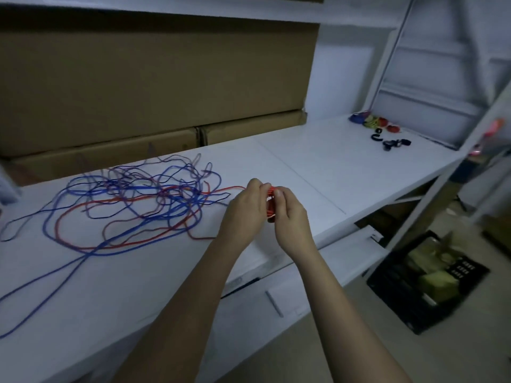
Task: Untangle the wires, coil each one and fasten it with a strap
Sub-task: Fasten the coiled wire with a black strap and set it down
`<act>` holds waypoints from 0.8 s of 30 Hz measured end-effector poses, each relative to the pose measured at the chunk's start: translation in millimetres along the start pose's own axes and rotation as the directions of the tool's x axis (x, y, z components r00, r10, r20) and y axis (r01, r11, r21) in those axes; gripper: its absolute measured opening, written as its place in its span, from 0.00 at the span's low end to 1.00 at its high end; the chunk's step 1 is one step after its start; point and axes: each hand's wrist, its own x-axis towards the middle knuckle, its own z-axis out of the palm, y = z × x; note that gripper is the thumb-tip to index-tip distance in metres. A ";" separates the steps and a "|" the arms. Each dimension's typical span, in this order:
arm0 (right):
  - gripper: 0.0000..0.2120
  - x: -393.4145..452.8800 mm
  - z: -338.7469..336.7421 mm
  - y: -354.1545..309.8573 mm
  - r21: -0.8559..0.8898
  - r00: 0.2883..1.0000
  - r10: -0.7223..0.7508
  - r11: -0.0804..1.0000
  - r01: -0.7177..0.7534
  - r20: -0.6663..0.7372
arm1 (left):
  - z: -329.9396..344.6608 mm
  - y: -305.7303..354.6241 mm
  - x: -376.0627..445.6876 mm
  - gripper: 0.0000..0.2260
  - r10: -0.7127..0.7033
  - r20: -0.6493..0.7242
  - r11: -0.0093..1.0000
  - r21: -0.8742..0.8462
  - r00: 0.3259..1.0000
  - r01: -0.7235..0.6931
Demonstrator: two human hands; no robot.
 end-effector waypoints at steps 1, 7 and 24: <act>0.14 9.4 -17.0 7.4 -0.008 1.000 0.007 1.000 -0.007 0.012 | 13.4 12.0 8.2 0.12 -0.006 -0.002 0.998 -0.062 1.000 0.006; 0.13 61.8 -108.6 59.4 -0.122 1.000 0.015 0.992 -0.018 -0.022 | 97.6 75.5 54.8 0.11 0.010 0.008 0.968 -0.250 1.000 -0.008; 0.13 247.8 -295.1 215.9 -0.328 0.996 0.025 0.943 -0.051 -0.083 | 294.9 174.4 266.1 0.13 0.131 0.244 0.979 -0.186 0.961 -0.086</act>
